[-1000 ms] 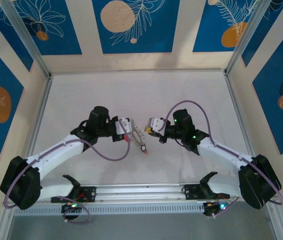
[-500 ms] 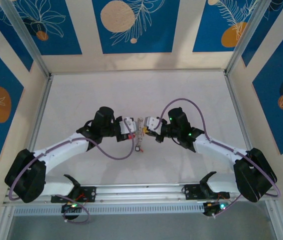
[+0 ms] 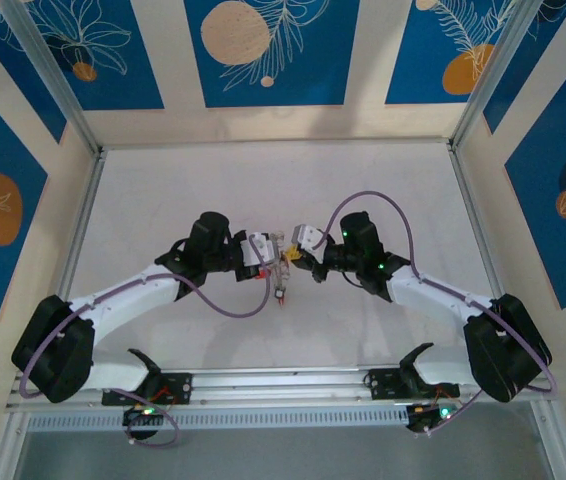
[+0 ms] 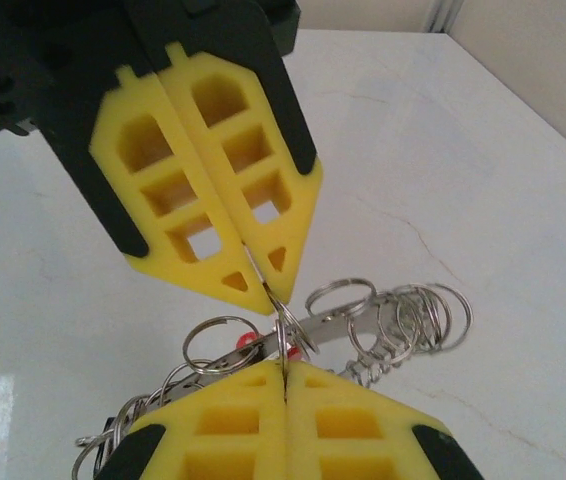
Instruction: Put the keys on the keyring
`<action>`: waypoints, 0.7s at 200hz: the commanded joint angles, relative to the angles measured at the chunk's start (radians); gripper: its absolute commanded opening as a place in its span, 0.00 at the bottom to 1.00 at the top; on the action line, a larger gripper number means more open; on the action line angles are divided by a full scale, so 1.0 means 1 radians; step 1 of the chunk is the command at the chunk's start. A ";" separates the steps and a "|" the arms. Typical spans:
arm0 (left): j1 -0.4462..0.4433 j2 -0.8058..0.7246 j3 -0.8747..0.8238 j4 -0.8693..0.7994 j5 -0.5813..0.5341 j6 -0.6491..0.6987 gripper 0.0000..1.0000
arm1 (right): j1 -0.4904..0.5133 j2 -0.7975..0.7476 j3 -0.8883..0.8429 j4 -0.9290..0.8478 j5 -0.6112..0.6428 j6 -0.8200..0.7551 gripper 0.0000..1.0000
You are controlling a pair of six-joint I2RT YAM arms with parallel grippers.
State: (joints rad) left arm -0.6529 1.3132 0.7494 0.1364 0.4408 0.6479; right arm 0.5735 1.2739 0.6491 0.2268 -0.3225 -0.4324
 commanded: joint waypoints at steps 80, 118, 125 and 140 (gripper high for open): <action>-0.011 -0.023 0.013 0.075 0.070 -0.010 0.00 | -0.051 0.036 0.035 -0.039 -0.096 0.102 0.00; -0.013 -0.028 0.001 0.102 0.079 -0.010 0.00 | -0.059 0.046 0.041 -0.059 -0.148 0.086 0.00; -0.012 -0.026 0.001 0.104 0.083 -0.010 0.00 | -0.058 0.045 0.035 -0.049 -0.157 0.084 0.00; -0.012 -0.022 -0.001 0.115 0.092 -0.013 0.00 | -0.058 0.043 0.028 -0.033 -0.168 0.078 0.00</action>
State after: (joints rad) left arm -0.6533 1.3121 0.7490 0.1776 0.4690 0.6449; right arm 0.5186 1.3128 0.6666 0.1928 -0.4278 -0.3584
